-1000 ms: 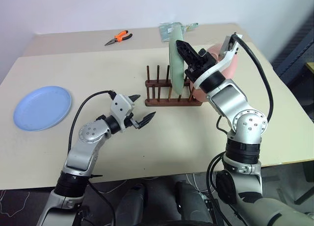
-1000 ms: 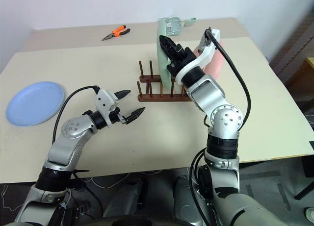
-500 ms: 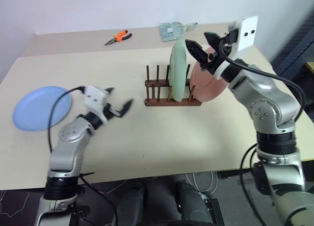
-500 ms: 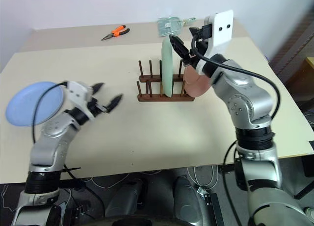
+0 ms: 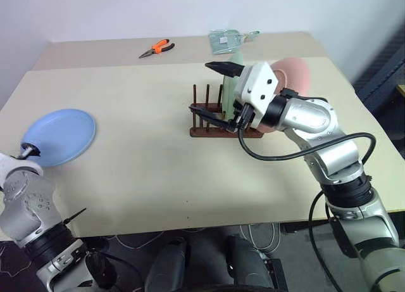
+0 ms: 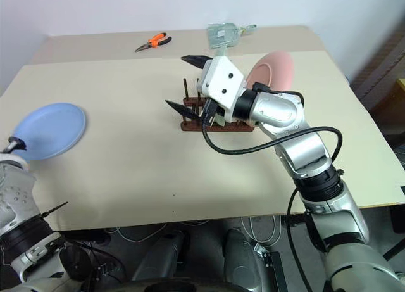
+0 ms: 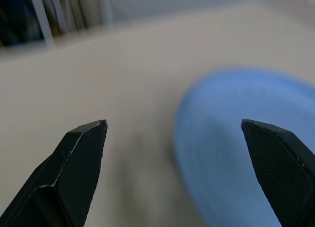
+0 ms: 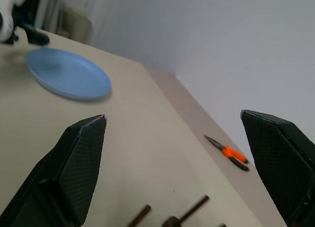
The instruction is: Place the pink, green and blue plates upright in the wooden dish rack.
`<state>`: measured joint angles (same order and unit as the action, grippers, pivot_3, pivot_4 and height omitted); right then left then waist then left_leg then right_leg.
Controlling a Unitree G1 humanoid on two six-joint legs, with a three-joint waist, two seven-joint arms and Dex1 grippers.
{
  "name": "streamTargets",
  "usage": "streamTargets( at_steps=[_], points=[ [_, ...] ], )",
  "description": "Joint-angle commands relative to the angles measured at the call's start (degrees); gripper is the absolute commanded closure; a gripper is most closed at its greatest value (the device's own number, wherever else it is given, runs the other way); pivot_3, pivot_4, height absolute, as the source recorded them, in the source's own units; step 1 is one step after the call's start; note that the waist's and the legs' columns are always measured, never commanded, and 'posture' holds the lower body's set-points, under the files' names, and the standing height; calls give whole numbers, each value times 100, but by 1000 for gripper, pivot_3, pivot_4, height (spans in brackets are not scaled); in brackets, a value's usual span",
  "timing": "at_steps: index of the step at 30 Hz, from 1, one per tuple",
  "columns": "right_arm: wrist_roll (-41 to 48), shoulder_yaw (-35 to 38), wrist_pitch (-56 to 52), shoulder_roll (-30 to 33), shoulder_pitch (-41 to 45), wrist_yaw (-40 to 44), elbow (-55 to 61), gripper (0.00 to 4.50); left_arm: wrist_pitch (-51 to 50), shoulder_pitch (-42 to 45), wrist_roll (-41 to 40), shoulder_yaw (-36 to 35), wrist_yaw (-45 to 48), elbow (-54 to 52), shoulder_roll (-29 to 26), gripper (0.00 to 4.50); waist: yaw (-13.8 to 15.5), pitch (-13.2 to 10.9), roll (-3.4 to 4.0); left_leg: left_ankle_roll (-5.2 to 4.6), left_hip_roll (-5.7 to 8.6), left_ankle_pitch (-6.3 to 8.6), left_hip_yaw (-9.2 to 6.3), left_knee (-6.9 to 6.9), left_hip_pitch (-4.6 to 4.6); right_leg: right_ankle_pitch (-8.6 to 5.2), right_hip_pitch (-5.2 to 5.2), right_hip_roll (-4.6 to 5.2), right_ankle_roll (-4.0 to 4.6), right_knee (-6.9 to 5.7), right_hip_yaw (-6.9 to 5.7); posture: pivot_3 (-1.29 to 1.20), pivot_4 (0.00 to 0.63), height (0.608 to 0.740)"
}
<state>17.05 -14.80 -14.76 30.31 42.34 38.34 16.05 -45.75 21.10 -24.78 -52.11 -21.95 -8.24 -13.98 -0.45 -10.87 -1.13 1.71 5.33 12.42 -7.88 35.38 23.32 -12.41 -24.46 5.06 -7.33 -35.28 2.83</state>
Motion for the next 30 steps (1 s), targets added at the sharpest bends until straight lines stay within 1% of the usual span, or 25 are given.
streamTargets(
  at_steps=[1, 3, 4, 5, 6, 10, 11, 15, 18, 21, 23, 26, 28, 30],
  points=[
    [-91, 34, 158, -180, -40, 121, 116, 53, -511, 209, -794, -548, -286, -265, 141, 0, -18, 1, -3, 1, -1, -1, -1, 0, 0, 1, 0, -1, 1, 0, -1, 0, 150, 740],
    [-173, 26, 193, -272, -73, 143, 105, 53, -522, 244, -1061, -693, -324, -258, 195, 0, -37, 2, -7, 5, -3, -3, -2, 0, 0, 3, -1, -4, 3, -2, -2, 0, 150, 740],
    [-232, 9, 212, -325, -108, 133, 97, 0, -499, 287, -1232, -753, -287, -215, 201, 555, -42, 2, -7, 10, -5, -3, 0, -2, -3, 4, -2, -5, 5, -4, -1, 0, 150, 740],
    [-273, 1, 215, -367, -155, 122, 105, 0, -481, 331, -1389, -793, -253, -152, 191, 874, -45, 2, -7, 13, -5, -5, 0, -2, -3, 4, -2, -6, 6, -5, -1, 0, 150, 740],
    [-312, 4, 217, -396, -200, 116, 114, 0, -459, 366, -1491, -820, -285, -95, 177, 1323, -44, 2, -8, 18, -7, -7, 0, -4, -4, 6, -3, -8, 8, -5, -1, 0, 150, 740],
    [-394, 77, 135, -446, -284, 172, 112, 0, -383, 461, -1709, -885, -575, 98, 122, 3507, -31, 3, -9, 22, -6, -10, 0, -4, -3, 7, -3, -8, 10, -5, -1, 0, 150, 740],
    [-401, 110, 71, -440, -291, 168, 105, 0, -310, 516, -1776, -854, -564, 127, 117, 3931, -30, 3, -10, 23, -6, -10, 0, -4, -3, 7, -3, -9, 10, -4, -1, 0, 150, 740],
    [-493, 176, 14, -440, -292, 126, 137, 0, 7, 582, -1854, -471, -271, 77, 56, 3931, -24, 4, -11, 25, -6, -12, 3, -4, -3, 8, -3, -9, 11, -5, -2, 0, 150, 740],
    [-692, 159, 115, -442, -249, 55, 140, 0, 181, 545, -1703, 273, 239, -278, -92, 3931, -25, 4, -12, 28, -6, -14, 12, -5, -2, 8, -3, -10, 12, -4, -2, 0, 150, 740],
    [-1152, -188, 592, -401, -121, 243, 11, 0, 516, 772, -1499, 1409, 821, -955, -137, 3931, -10, 5, -16, 29, -5, -14, 15, -4, 0, 9, -3, -9, 13, -2, -3, 0, 150, 740],
    [-1290, -302, 769, -481, -100, 300, -32, 0, 646, 831, -1358, 1813, 943, -1155, -154, 3931, -21, 5, -17, 29, -4, -14, 18, -4, 0, 9, -1, -9, 13, -1, -2, 0, 150, 740],
    [-1269, -311, 844, -652, -88, 328, -68, 0, 584, 829, -1179, 2038, 804, -1099, -178, 3931, -89, 6, -14, 29, -7, -14, 23, -10, -6, 9, -3, -10, 13, -2, 3, 0, 150, 740],
    [-1305, -336, 875, -718, -97, 338, -85, 0, 632, 759, -1193, 1954, 646, -1005, -52, 3931, -148, 6, -14, 30, -13, -15, 22, -21, -19, 9, -3, -17, 14, -8, 13, 0, 150, 740],
    [-1366, -375, 915, -749, -125, 359, -98, 0, 840, 682, -1096, 1719, 288, -850, 130, 3393, -168, 6, -14, 34, -20, -17, 20, -21, -19, 12, -3, -27, 19, -8, 11, 0, 150, 740]
  ],
)
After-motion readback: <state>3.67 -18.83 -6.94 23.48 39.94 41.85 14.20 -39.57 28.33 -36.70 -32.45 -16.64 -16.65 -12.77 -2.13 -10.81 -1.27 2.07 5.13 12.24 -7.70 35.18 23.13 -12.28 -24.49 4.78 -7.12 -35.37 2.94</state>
